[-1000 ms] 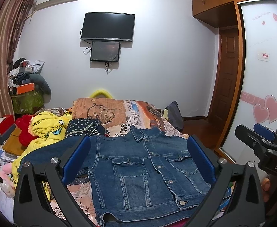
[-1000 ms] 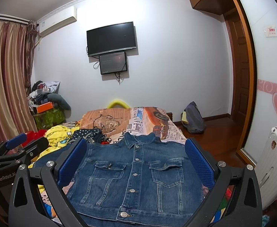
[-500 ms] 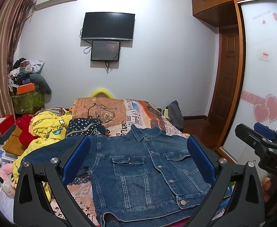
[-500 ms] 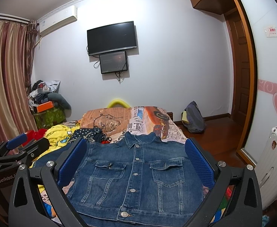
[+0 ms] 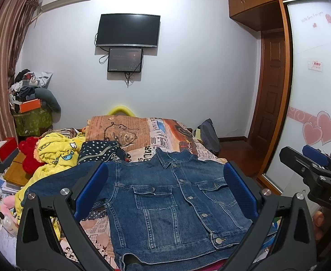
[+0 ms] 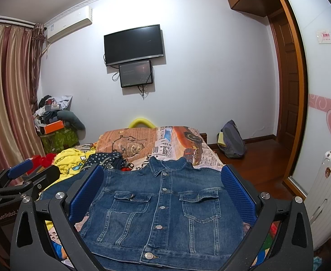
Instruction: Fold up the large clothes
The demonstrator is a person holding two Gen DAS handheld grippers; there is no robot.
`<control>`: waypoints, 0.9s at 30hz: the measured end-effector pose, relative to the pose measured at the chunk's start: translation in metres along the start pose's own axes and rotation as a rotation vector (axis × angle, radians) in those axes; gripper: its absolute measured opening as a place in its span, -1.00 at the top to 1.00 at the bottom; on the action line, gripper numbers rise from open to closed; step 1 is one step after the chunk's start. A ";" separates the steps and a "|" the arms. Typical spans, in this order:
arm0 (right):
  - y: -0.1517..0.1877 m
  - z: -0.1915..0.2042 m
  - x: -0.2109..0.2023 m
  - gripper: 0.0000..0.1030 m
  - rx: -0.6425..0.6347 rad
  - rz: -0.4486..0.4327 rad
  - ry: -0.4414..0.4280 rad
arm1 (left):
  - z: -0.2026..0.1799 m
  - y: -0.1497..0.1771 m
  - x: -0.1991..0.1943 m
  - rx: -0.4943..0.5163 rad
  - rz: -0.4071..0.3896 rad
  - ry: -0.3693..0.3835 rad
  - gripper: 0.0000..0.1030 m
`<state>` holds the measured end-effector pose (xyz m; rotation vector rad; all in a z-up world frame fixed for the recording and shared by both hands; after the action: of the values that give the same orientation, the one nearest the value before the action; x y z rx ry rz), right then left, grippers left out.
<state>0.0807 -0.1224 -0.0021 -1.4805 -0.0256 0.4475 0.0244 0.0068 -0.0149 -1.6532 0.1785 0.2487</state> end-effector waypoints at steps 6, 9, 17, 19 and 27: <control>0.002 0.001 0.003 -1.00 -0.002 0.007 -0.001 | 0.000 0.000 0.000 -0.001 -0.001 0.000 -0.99; 0.003 0.002 0.005 -1.00 -0.004 0.009 -0.001 | 0.000 0.001 0.000 0.000 0.001 -0.001 -0.99; 0.004 0.001 0.007 -1.00 -0.005 0.019 0.000 | 0.001 0.001 0.003 -0.002 0.007 -0.002 -0.99; 0.004 0.001 0.009 -1.00 -0.005 0.024 0.001 | 0.002 0.001 0.005 -0.003 0.011 -0.002 -0.99; 0.005 0.003 0.021 -1.00 -0.007 0.056 0.004 | 0.016 0.003 0.020 -0.021 0.031 -0.019 -0.99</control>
<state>0.0978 -0.1125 -0.0124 -1.4922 0.0180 0.4902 0.0420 0.0233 -0.0242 -1.6690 0.1877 0.2910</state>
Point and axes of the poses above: each gripper's, at about its wrist camera, not at the fingertips, and x roughly the way its jaws point, z to its left, y to its underside, the point moved 2 cm from there along x, roughly the way its jaws point, and after that the axes turned 3 degrees about -z, right-handed, at the moved point
